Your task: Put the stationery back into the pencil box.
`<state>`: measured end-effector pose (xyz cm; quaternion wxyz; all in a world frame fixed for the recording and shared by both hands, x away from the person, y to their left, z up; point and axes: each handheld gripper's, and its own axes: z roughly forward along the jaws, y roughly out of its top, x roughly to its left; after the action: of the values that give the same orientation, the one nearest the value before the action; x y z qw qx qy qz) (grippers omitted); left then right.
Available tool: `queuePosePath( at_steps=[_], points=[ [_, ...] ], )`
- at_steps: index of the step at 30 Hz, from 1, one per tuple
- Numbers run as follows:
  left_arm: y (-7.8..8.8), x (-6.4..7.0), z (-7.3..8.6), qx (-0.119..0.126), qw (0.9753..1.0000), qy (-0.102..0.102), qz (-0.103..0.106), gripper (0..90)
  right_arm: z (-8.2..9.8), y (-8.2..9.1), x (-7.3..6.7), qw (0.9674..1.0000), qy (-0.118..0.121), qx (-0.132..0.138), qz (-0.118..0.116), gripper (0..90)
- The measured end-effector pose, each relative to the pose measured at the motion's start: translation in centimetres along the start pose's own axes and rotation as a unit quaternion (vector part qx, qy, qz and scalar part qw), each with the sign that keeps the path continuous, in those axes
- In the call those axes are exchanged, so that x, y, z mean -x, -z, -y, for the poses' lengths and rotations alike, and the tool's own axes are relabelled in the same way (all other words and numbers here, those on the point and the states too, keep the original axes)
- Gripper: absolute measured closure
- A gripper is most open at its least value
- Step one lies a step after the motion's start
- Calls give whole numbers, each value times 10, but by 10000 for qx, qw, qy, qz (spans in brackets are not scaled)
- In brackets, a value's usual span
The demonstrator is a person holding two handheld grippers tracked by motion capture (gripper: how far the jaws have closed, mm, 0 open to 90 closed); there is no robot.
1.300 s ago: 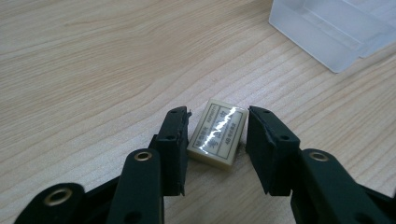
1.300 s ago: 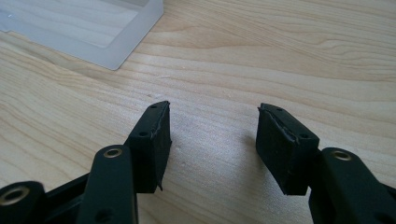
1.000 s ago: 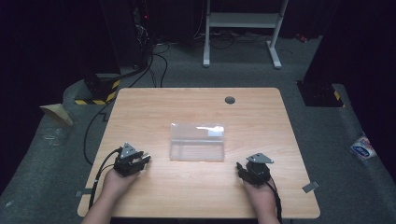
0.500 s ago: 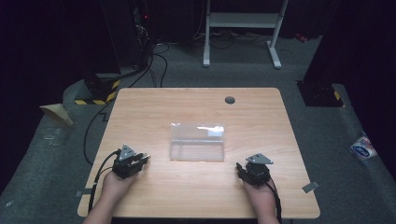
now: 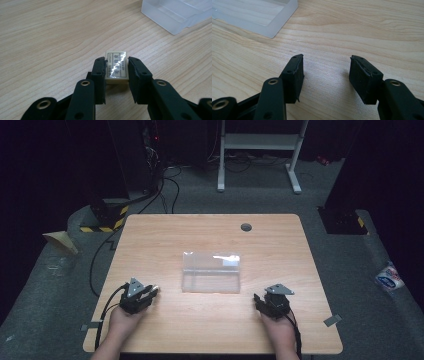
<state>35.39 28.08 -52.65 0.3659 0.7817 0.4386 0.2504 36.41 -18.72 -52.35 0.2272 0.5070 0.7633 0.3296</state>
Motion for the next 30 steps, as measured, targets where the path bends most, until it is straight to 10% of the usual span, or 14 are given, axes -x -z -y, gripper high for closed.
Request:
queuePosePath(
  at_steps=[6, 10, 18, 30],
  points=[
    [3, 2, 1, 137, 9998, -42, -99, 681, 0, 0, 0, 10000, -9, 1, -1, 447],
    [5, 6, -2, 296, 9993, 165, 160, 681, 0, 0, 1, 10000, 10, 19, 3, 446],
    [13, 31, -19, 575, 9977, -58, 363, 682, 0, 0, 0, 10000, 60, 10, -20, 443],
    [8, 58, -37, 392, 9989, -31, 250, 682, 0, 0, 1, 9999, 74, -6, -88, 426]
  ],
)
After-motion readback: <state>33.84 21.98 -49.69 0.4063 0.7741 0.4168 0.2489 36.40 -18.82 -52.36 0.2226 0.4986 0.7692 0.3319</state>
